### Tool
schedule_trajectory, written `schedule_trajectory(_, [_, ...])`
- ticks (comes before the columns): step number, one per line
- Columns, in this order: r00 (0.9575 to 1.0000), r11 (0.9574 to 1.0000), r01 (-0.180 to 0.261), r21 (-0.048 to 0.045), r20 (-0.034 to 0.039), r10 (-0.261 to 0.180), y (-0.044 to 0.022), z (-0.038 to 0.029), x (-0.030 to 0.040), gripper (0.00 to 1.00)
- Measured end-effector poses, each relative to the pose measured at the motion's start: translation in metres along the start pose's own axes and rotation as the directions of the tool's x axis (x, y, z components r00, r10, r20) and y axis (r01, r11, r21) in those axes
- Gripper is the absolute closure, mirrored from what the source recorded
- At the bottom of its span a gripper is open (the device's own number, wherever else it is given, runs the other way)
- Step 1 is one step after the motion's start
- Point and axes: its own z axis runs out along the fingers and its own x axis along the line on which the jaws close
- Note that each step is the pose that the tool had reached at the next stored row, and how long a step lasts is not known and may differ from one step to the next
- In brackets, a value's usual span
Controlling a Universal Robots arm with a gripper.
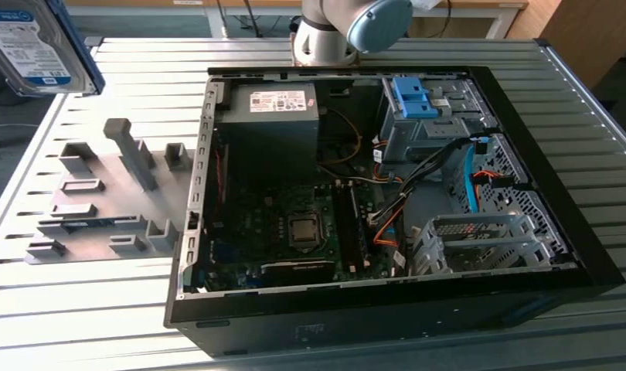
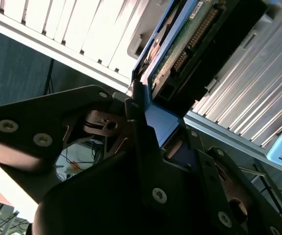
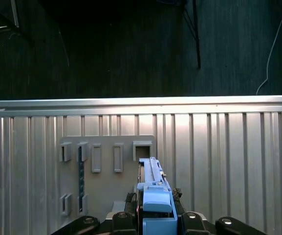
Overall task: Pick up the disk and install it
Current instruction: 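Pick up the disk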
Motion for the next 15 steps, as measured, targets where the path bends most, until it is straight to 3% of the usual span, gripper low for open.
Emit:
schedule_trajectory(9, [1.0000,1.0000,0.000,-0.0001,0.0002,0.000,0.0003,-0.0305,-0.0002,0.64])
schedule_trajectory(15, [1.0000,1.0000,0.000,0.0000,0.0002,0.000,0.0003,-0.0316,-0.0002,0.64])
